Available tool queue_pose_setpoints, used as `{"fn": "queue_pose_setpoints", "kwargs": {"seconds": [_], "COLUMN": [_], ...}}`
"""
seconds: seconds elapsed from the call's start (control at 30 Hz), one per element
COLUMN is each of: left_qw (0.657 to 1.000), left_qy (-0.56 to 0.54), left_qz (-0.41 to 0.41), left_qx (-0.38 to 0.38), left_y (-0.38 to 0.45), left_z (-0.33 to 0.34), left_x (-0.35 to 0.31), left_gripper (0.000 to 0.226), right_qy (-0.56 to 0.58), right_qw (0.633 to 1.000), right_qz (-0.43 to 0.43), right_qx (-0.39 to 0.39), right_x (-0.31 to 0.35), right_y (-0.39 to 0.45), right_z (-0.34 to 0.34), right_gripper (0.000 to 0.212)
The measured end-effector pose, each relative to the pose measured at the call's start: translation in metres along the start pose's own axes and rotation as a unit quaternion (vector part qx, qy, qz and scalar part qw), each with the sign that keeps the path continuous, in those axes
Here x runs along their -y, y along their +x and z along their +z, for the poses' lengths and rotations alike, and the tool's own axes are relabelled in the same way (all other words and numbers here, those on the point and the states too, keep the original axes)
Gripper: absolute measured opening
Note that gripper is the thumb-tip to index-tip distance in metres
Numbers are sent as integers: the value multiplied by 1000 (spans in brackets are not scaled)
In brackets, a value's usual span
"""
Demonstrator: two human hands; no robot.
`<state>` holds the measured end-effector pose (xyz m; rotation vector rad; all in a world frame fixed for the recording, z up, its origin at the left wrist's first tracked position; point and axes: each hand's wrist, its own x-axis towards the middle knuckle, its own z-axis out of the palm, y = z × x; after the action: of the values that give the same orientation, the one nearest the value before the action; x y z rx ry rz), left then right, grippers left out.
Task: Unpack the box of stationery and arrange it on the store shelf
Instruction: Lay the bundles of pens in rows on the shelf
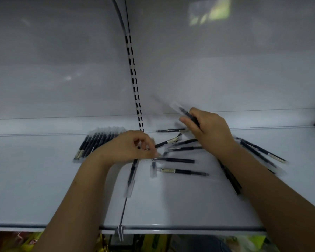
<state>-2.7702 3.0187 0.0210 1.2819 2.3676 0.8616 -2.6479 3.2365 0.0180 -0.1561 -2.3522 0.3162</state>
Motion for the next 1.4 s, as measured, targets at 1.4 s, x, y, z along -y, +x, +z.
{"fn": "queue_pose_setpoints", "kwargs": {"seconds": [1.4], "left_qw": [947], "left_qy": [160], "left_qz": [-196], "left_qx": [-196], "left_y": [-124], "left_z": [-11], "left_x": [-5], "left_gripper": [34], "right_qy": [163], "right_qw": [916], "right_qz": [14], "right_qx": [366], "right_x": [30], "right_y": [-19], "right_z": [-12], "right_gripper": [20]}}
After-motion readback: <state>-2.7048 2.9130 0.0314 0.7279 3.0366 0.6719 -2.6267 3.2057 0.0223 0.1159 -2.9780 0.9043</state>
